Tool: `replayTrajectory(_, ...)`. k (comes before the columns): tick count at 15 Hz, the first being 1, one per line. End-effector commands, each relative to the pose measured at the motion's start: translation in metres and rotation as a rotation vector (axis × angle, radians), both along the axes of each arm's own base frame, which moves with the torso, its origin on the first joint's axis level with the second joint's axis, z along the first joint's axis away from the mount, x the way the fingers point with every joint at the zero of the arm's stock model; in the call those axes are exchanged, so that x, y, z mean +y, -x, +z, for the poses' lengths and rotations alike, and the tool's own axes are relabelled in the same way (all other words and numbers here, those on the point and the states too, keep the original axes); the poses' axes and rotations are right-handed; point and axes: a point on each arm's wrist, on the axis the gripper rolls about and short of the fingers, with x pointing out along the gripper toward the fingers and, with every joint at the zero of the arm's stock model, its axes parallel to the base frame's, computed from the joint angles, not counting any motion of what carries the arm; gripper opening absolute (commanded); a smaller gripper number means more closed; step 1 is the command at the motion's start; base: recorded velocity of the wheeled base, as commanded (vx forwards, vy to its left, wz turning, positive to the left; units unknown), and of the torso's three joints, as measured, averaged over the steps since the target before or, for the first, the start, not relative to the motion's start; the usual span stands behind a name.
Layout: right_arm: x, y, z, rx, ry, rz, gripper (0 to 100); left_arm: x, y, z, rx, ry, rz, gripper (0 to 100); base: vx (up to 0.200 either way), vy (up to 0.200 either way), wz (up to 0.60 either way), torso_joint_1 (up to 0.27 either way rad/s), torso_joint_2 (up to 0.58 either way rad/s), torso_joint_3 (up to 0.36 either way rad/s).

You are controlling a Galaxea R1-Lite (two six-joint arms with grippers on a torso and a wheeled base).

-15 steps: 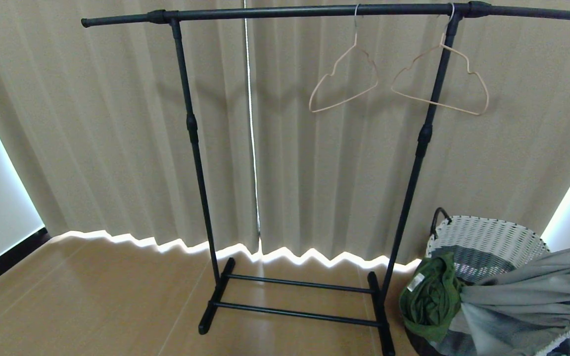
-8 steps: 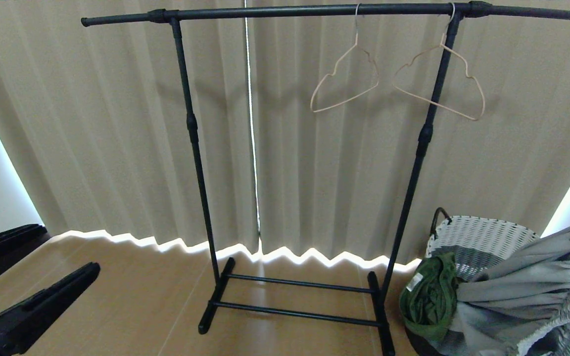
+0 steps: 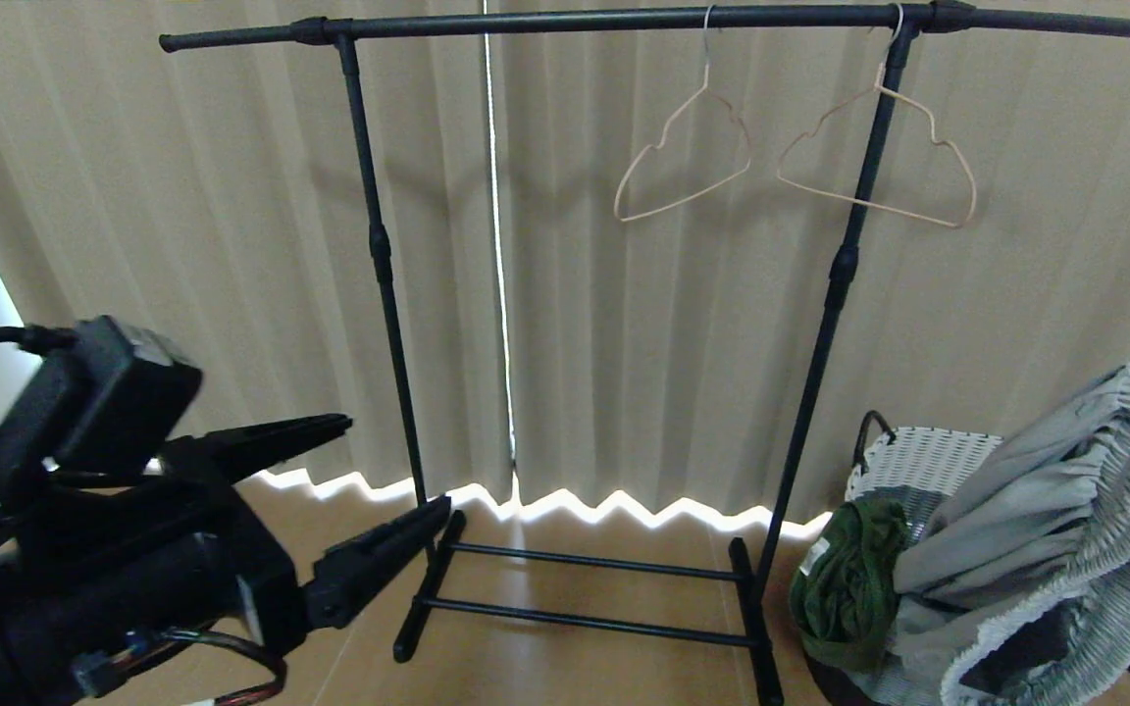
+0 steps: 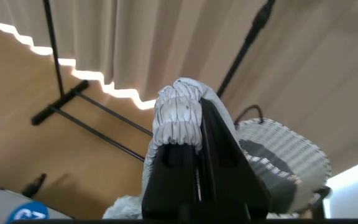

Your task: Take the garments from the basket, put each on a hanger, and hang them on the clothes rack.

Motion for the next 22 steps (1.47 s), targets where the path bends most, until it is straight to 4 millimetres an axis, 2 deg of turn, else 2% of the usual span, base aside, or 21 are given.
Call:
replayTrajectory(1,0.006,-0.018,0.003,0.036,-0.006,-0.001,0,-0.063,-0.017,-0.014,0.114,-0.019,-0.142,100,0.000,0.000,0.00,0.000,0.00,0.000)
replayTrajectory(3,0.007,-0.021,0.005,0.034,-0.012,-0.002,0,-0.102,-0.019,-0.020,0.195,0.012,-0.215,100,0.000,0.000,0.00,0.000,0.00,0.000)
replayTrajectory(5,0.009,-0.020,0.008,0.033,-0.038,0.036,0,-0.149,-0.018,-0.036,0.288,0.031,-0.279,100,0.000,0.000,0.00,0.000,0.00,0.000)
replayTrajectory(6,0.010,-0.020,0.009,0.029,-0.046,0.050,0,-0.156,-0.018,-0.039,0.297,0.035,-0.285,100,0.000,0.000,0.00,0.000,0.00,0.000)
replayTrajectory(9,0.013,-0.023,0.019,0.012,-0.074,0.112,0,-0.210,-0.012,-0.056,0.373,0.067,-0.341,100,0.000,0.000,0.00,0.000,0.00,0.000)
replayTrajectory(12,0.015,-0.022,0.022,0.009,-0.085,0.148,0,-0.248,-0.014,-0.076,0.383,0.064,-0.306,100,0.000,0.000,0.00,0.000,0.00,0.000)
replayTrajectory(16,0.018,-0.020,0.026,0.012,-0.135,0.169,0,-0.272,-0.026,-0.090,0.384,0.083,-0.253,100,0.000,0.000,0.00,0.000,0.00,0.000)
replayTrajectory(20,0.017,-0.016,0.029,-0.009,-0.141,0.174,0,-0.279,-0.033,-0.089,0.374,0.109,-0.198,100,0.000,0.000,0.00,0.000,0.00,0.000)
replayTrajectory(22,0.016,-0.013,0.038,-0.054,-0.166,0.202,0,-0.276,-0.037,-0.091,0.378,0.082,-0.150,100,0.000,0.000,0.00,0.000,0.00,0.000)
